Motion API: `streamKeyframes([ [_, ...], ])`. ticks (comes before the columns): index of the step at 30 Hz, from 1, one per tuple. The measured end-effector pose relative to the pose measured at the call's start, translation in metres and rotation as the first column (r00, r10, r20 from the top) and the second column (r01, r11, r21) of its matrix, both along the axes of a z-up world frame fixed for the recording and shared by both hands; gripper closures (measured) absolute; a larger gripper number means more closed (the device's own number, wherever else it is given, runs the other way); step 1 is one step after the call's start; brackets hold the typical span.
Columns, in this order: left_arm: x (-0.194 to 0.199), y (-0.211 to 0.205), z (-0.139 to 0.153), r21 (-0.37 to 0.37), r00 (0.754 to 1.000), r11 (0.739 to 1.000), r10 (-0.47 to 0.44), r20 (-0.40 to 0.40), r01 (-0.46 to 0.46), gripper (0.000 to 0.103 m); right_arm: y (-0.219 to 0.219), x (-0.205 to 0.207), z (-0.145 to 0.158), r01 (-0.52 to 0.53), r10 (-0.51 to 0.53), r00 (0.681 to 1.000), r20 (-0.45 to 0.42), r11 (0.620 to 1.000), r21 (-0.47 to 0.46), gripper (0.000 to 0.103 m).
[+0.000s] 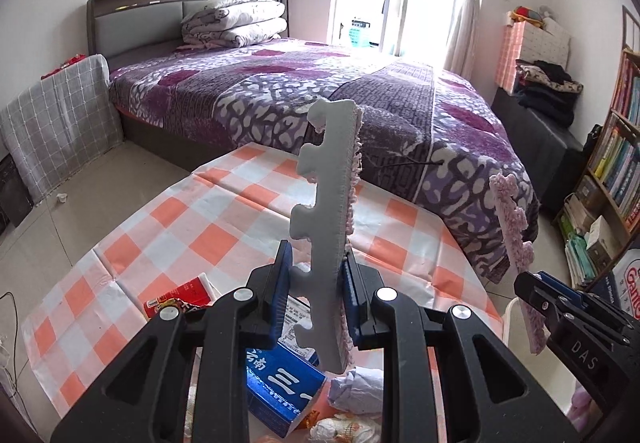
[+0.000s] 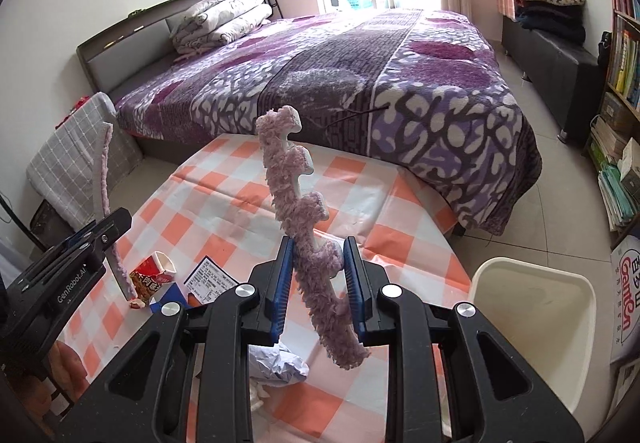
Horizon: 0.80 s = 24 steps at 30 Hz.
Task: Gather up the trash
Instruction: 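Carry both foam strips to the white bin and release them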
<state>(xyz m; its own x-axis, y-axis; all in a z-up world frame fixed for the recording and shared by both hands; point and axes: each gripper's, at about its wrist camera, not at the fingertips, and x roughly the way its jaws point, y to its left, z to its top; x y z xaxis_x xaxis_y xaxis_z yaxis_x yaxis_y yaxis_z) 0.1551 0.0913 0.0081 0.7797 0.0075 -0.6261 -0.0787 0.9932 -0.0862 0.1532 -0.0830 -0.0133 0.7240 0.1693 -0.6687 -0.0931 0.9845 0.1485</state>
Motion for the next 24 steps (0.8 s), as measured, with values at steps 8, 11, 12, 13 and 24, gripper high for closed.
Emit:
streamKeyframes([
  [8, -0.010, -0.028, -0.003, -0.004, 0.997, 0.997, -0.073, -0.018, 0.073, 0.079, -0.051, -0.016, 0.004, 0.117, -0.116, 0.993, -0.010, 0.993, 0.034, 0.079],
  [11, -0.013, -0.044, -0.004, -0.007, 0.994, 0.994, -0.105, -0.023, 0.105, 0.079, -0.075, -0.020, 0.006, 0.172, -0.171, 0.985, -0.010, 0.984, 0.042, 0.079],
  [12, -0.015, -0.050, -0.005, -0.004, 0.993, 0.993, -0.115, -0.023, 0.115, 0.079, -0.083, -0.022, 0.006, 0.188, -0.188, 0.982, -0.009, 0.981, 0.039, 0.079],
  [13, -0.016, -0.056, -0.006, -0.005, 0.992, 0.992, -0.124, -0.024, 0.124, 0.079, -0.090, -0.023, 0.006, 0.205, -0.205, 0.979, -0.008, 0.978, 0.034, 0.079],
  [24, -0.024, -0.124, -0.020, -0.053, 0.970, 0.973, -0.230, -0.078, 0.226, 0.079, -0.168, -0.040, -0.004, 0.339, -0.334, 0.940, -0.074, 0.939, 0.055, 0.078],
])
